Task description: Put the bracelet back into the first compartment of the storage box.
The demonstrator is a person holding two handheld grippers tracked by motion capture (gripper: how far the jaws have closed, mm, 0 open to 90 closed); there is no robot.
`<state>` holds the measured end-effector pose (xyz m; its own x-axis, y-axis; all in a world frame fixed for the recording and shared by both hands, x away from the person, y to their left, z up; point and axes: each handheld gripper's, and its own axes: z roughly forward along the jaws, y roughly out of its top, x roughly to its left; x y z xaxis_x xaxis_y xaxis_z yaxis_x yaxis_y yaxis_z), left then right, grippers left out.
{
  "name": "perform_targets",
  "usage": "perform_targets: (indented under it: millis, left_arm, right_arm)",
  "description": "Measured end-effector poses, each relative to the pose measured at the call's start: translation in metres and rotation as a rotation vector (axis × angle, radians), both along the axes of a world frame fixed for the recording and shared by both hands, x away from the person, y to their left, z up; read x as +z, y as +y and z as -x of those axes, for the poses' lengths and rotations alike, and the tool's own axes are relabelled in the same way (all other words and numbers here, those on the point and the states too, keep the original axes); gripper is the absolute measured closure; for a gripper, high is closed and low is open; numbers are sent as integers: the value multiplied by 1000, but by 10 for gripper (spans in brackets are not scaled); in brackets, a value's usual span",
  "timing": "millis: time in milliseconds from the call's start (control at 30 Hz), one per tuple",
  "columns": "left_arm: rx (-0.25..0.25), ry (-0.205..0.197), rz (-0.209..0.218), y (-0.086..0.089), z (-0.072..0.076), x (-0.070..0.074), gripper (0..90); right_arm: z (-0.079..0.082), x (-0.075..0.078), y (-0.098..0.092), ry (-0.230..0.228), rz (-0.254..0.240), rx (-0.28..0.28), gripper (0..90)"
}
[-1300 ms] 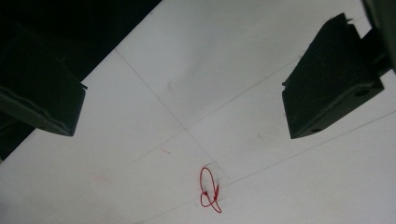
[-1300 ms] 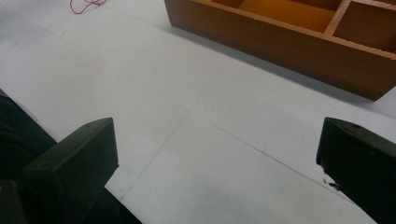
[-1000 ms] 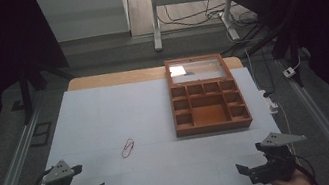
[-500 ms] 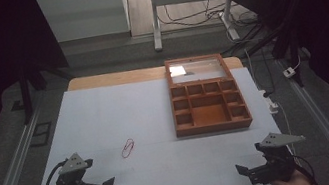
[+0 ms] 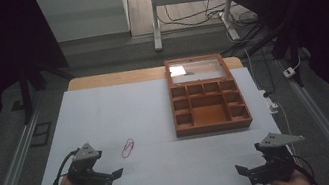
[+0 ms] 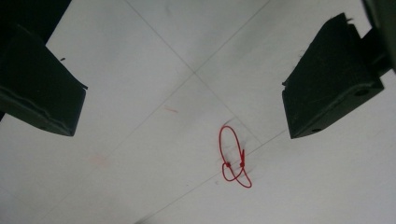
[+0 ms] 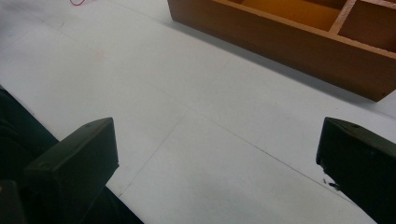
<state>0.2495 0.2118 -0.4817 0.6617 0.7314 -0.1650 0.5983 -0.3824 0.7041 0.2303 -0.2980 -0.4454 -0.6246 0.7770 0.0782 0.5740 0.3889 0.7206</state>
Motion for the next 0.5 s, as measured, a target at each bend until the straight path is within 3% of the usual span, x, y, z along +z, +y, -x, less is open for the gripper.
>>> perform_targets:
  millis: [333, 500]
  left_arm:
    - [-4, -4, 5, -10, -19, -1, 0]
    - [-10, 0, -15, -17, -30, -3, 0]
  right_arm:
    - [0, 0, 1, 1, 5, 2, 0]
    - [0, 0, 1, 2, 7, 3, 0]
